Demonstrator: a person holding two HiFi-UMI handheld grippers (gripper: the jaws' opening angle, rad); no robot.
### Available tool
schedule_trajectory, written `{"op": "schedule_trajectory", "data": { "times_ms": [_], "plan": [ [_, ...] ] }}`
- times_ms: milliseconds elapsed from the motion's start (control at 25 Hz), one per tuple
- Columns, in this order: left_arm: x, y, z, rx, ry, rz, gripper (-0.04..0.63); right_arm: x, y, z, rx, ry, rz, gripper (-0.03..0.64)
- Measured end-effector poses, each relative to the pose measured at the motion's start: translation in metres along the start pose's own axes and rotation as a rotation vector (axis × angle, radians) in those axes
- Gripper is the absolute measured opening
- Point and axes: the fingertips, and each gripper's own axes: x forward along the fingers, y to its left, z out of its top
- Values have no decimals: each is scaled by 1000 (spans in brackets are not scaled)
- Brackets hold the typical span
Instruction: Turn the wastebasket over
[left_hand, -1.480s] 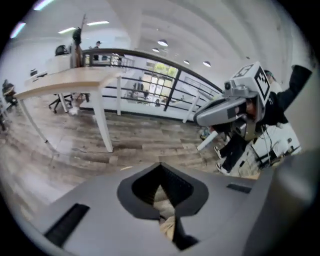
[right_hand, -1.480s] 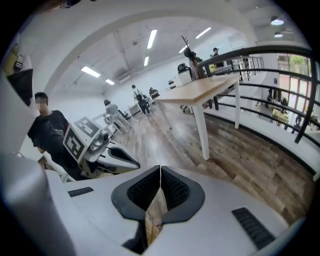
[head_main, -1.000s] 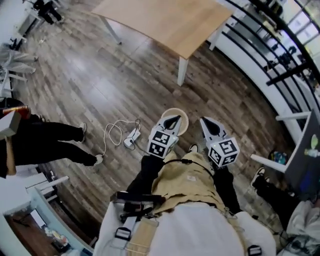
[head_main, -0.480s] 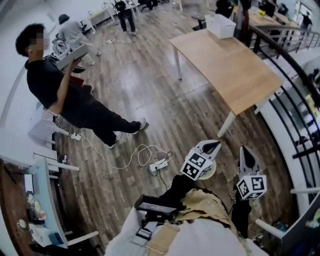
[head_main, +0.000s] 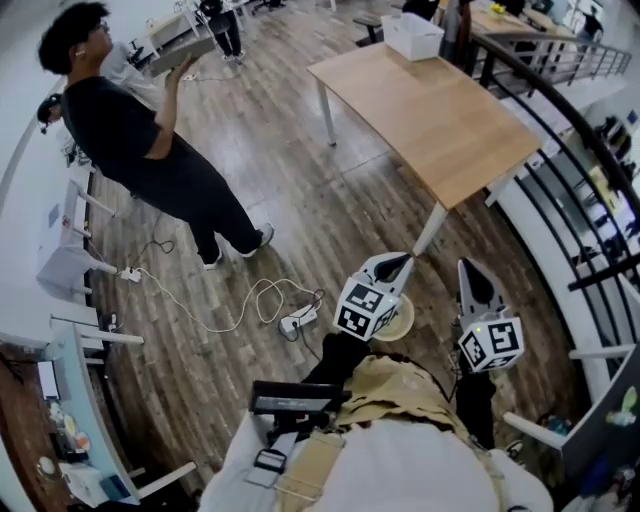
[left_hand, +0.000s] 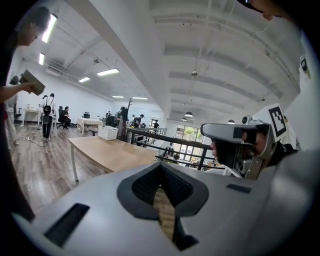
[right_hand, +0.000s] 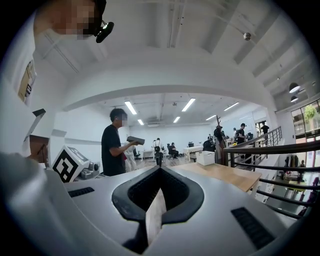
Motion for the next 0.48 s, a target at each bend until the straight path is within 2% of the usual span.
{"op": "schedule_trajectory", "data": {
  "times_ms": [200,280,360,480],
  "plan": [
    [0,-4,2,-13,6,-45,1,-6,4,7,-9,14,-43,20],
    [-8,7,7,-16,-5,-56,0,4,14,10,-17,15,-52,20],
    [-23,40,21,-10,-34,-9,0,36,31,15,-27,1,-6,20],
    [-43,100,43,5,-83,108,0,95,57,25,-39,-32,106,20]
  ]
}}
